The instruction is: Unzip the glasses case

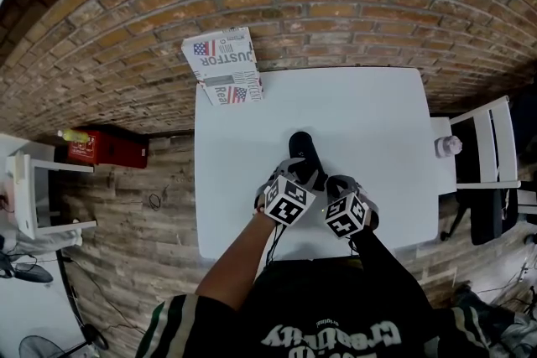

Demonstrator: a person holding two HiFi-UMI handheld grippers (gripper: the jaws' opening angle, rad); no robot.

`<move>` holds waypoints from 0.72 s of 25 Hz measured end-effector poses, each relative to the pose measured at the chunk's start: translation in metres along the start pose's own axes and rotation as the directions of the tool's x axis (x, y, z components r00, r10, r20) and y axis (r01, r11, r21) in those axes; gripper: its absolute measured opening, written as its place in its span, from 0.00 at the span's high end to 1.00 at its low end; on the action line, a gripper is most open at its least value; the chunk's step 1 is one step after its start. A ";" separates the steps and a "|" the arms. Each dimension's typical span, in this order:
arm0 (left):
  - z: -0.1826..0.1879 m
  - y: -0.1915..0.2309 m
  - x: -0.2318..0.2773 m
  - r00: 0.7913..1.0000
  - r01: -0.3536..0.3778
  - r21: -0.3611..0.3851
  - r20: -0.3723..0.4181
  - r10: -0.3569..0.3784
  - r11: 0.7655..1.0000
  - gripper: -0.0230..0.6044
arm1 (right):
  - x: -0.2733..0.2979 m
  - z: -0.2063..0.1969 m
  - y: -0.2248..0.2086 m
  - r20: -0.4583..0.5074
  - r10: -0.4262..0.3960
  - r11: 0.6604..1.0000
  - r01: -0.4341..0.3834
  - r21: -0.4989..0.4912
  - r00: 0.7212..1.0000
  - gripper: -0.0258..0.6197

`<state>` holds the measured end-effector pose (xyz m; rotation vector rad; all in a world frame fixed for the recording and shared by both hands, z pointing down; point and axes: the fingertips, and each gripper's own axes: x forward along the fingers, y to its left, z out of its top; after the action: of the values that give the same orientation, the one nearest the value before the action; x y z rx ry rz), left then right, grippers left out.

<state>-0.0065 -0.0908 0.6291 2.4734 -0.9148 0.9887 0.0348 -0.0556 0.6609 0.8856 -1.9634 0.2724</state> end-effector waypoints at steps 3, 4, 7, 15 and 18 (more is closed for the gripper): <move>0.001 -0.001 0.001 1.000 0.000 -0.003 0.003 0.000 1.000 0.74 | 0.003 0.001 0.000 -0.003 0.020 1.000 -0.020 -0.003 1.000 0.93; 0.001 -0.001 0.001 1.000 0.005 -0.006 0.002 -0.005 1.000 0.74 | 0.003 0.001 0.001 -0.002 0.030 1.000 -0.030 -0.002 1.000 0.94; 0.005 0.006 -0.010 0.999 -0.003 -0.025 0.033 0.004 1.000 0.77 | -0.004 -0.003 -0.001 0.017 0.071 0.996 -0.072 0.051 0.997 0.85; -0.043 0.041 -0.027 0.995 -0.094 -0.178 0.003 0.096 0.980 0.83 | -0.022 0.029 0.019 0.182 0.189 0.954 -0.225 0.200 0.965 0.47; -0.057 0.030 -0.015 0.998 -0.055 -0.190 -0.050 0.046 0.980 0.83 | -0.002 0.049 0.024 0.162 0.163 0.973 -0.185 0.137 0.973 0.40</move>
<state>-0.0627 -0.0780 0.6605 2.2699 -1.0125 0.9225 -0.0137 -0.0634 0.6365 0.8504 -2.1876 0.4740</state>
